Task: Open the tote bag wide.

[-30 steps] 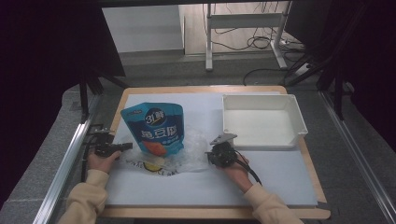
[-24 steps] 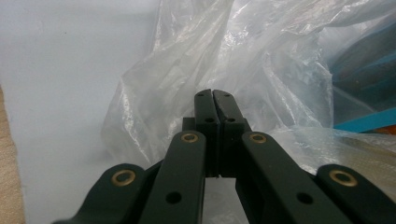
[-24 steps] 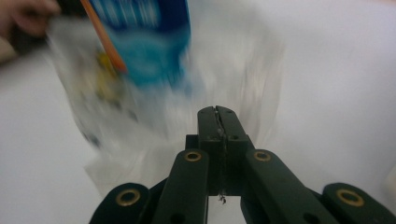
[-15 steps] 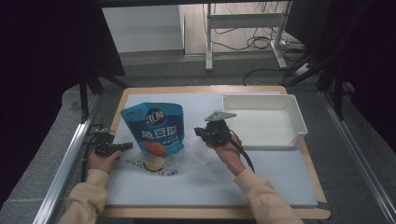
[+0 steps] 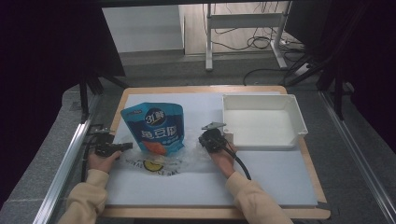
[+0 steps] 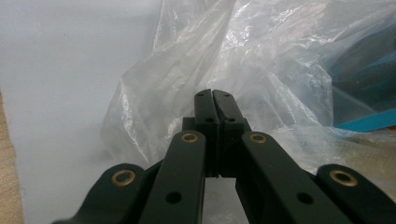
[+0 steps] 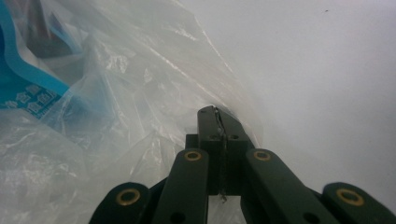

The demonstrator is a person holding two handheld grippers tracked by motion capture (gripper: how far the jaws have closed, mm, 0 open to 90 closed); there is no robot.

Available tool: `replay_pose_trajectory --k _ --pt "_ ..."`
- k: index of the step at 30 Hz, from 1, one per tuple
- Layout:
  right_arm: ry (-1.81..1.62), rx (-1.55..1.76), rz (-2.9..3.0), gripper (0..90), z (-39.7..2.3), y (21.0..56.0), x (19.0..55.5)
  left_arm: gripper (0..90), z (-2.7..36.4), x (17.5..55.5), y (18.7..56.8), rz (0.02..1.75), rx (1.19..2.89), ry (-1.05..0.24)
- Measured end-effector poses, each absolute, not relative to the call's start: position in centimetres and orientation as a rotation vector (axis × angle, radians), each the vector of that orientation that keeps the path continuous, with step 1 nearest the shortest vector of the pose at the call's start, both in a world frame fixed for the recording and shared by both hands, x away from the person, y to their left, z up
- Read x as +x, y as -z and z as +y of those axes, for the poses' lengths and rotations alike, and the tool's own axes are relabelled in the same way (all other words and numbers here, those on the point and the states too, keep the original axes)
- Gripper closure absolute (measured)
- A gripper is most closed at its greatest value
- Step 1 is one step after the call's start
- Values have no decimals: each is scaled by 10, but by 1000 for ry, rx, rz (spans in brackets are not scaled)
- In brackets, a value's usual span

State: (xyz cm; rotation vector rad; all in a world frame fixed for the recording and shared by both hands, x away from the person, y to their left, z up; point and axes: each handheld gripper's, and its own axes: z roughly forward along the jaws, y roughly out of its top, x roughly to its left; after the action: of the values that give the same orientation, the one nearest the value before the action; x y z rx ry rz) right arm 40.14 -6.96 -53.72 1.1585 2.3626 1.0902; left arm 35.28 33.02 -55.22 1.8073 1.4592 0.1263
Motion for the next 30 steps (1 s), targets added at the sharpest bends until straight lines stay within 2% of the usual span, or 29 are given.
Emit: replay_pose_trajectory --k 7,21,30 --pt "-1150 1170 2364 889 -73 535 401 896 330 352 551 1452 1791 -132" --pt "-1478 981 2348 888 -81 471 374 891 339 327 492 1280 1616 -227" --pt "-1544 903 2384 886 -103 457 365 867 330 305 481 1234 1614 -238"
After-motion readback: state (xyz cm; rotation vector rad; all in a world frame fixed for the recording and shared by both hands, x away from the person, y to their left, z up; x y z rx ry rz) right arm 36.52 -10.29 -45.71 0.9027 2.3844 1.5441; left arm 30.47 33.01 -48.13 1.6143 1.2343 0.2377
